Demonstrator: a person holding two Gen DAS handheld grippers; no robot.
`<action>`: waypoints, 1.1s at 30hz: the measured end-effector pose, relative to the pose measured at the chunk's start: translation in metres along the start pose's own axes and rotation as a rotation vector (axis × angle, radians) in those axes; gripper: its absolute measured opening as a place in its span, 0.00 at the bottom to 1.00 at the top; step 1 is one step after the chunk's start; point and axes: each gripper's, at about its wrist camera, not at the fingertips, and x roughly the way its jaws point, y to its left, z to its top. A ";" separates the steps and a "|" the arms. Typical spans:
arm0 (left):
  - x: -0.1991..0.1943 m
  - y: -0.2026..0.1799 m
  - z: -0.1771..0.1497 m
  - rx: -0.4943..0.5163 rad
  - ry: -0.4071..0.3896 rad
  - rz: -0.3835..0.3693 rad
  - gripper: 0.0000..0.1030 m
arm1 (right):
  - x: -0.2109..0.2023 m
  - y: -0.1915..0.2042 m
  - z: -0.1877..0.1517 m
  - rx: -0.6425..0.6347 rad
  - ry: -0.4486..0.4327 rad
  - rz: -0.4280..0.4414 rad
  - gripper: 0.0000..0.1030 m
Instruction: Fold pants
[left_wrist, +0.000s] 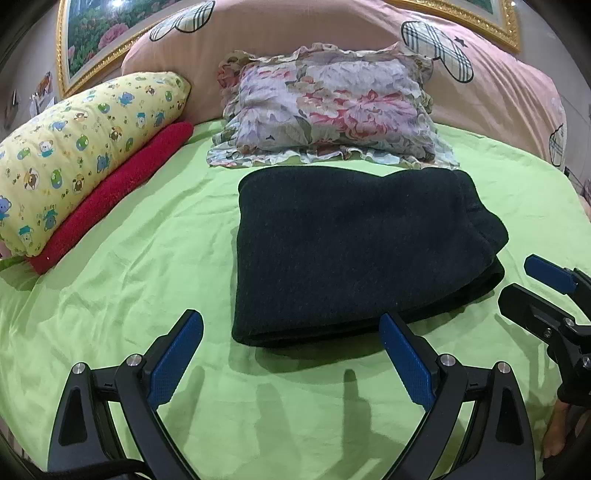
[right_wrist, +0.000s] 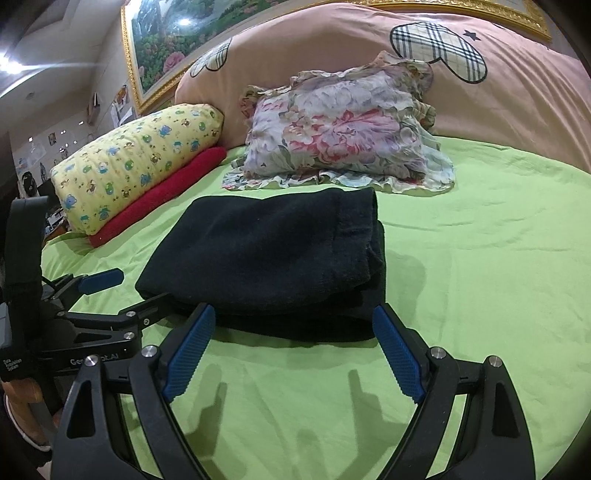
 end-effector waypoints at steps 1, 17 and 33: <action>0.002 0.000 0.001 0.000 0.002 -0.001 0.94 | 0.000 0.001 0.001 -0.006 0.000 -0.003 0.85; 0.008 0.004 0.002 -0.009 0.015 0.006 0.94 | 0.001 0.003 0.008 -0.020 0.000 -0.011 0.85; 0.002 0.002 0.008 -0.022 -0.019 0.000 0.94 | -0.002 -0.004 0.016 0.001 0.000 -0.017 0.85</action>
